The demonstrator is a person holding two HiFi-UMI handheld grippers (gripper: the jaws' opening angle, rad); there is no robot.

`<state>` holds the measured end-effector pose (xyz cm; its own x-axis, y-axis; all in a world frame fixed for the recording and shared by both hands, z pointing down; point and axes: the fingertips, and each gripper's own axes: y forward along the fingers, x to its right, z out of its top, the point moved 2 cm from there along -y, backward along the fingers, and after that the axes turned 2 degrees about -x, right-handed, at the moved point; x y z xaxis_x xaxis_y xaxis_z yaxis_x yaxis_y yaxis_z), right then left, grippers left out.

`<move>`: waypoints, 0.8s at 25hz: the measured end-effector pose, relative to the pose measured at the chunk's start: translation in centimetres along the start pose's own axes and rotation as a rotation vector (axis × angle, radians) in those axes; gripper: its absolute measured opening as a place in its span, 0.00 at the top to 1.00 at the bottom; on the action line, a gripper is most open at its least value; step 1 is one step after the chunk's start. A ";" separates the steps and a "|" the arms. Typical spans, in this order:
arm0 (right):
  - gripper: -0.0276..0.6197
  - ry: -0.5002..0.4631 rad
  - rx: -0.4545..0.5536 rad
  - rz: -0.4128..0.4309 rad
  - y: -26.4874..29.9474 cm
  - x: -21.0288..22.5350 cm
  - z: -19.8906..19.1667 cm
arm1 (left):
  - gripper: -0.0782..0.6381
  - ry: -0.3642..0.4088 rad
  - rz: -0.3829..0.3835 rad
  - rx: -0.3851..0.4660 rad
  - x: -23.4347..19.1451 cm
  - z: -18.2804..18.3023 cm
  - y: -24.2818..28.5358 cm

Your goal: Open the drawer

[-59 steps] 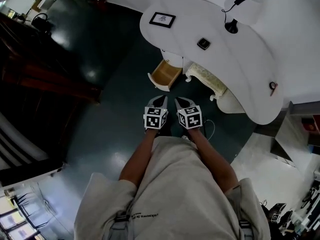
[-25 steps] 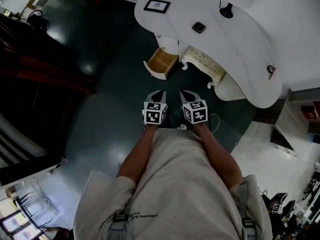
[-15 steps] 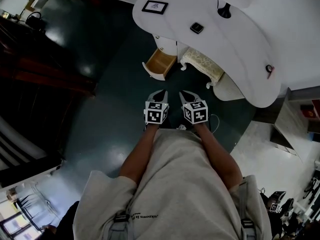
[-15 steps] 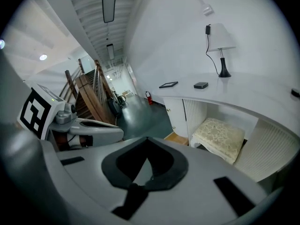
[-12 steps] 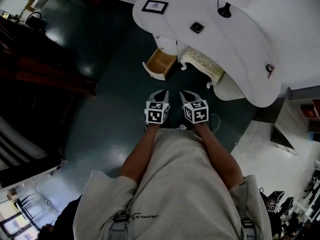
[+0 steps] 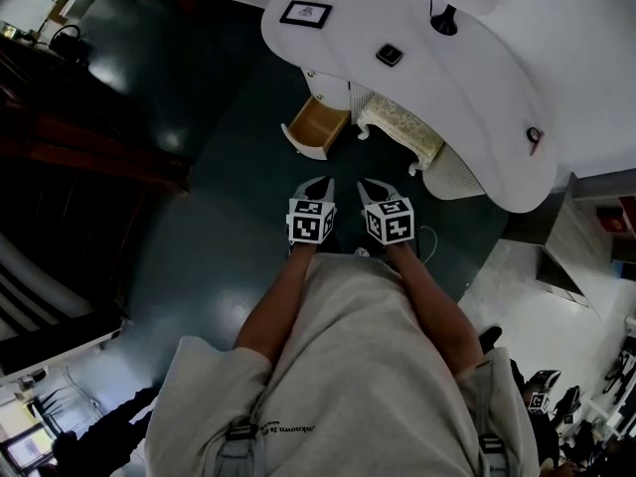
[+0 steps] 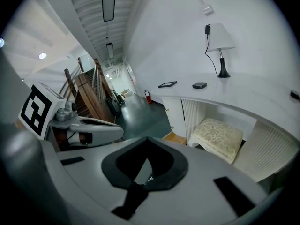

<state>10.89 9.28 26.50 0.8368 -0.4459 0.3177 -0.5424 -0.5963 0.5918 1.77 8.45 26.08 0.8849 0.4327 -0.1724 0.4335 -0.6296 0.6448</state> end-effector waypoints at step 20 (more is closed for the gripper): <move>0.94 -0.068 0.003 -0.004 0.0 0.0 0.1 | 0.88 0.003 -0.010 -0.040 0.8 -1.7 -0.1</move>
<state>10.89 9.25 26.41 0.8323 -0.4874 0.2642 -0.5390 -0.6000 0.5911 2.13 9.94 27.18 0.8801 0.4406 -0.1768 0.4350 -0.5993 0.6720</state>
